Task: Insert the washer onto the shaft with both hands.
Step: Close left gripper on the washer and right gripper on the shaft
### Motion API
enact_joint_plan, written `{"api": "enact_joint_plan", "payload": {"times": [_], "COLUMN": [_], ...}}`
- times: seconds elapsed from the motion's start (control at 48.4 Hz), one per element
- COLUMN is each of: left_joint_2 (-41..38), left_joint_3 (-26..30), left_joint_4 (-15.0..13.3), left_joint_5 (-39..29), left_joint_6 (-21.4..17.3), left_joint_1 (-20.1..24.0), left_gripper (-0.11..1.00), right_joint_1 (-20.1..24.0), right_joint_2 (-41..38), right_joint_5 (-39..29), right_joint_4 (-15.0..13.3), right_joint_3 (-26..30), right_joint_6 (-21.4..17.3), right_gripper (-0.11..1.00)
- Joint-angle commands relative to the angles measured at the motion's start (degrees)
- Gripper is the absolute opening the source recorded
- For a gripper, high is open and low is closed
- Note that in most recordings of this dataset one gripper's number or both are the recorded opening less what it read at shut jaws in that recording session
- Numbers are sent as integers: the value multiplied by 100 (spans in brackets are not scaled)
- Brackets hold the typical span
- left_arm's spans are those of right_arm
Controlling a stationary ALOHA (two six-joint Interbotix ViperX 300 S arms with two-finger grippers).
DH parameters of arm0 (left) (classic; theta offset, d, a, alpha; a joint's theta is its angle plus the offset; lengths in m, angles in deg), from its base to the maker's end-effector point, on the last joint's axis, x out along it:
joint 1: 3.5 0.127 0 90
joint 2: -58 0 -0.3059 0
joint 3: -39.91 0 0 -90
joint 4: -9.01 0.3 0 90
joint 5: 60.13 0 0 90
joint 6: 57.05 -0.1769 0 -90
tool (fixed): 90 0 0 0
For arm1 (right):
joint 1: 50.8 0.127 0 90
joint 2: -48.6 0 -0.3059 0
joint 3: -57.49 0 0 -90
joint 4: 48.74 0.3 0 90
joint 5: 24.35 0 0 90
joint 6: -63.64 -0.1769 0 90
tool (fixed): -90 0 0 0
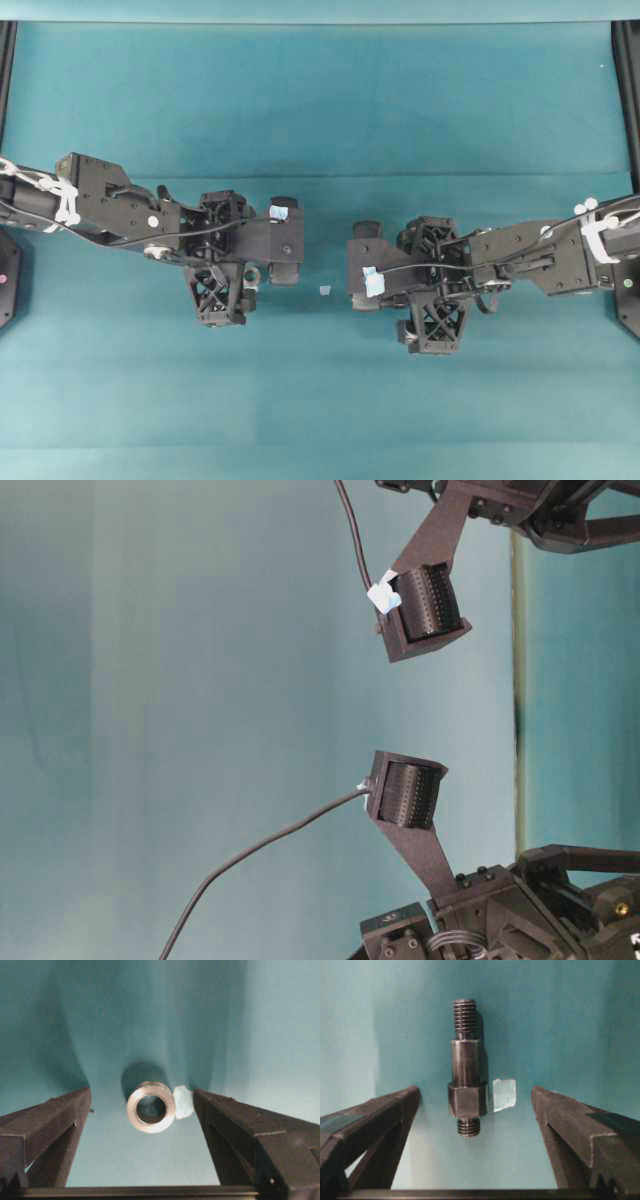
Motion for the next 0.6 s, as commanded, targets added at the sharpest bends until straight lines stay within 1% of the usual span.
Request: {"api": "enact_joint_plan", "payload": {"times": [0.0, 0.578], "left_joint_2": [9, 9], "left_joint_3": [35, 35], "left_joint_4": [18, 18], "left_joint_5": [44, 70], "left_joint_6": [18, 44], "left_joint_1": [-26, -70], "left_gripper": [95, 95], "right_joint_1": [9, 0], "right_joint_2": [18, -53], "right_joint_5": [53, 62], "right_joint_4": [-9, -18], "right_joint_3": [26, 26], "right_joint_6": [35, 26], "right_gripper": [87, 87]}}
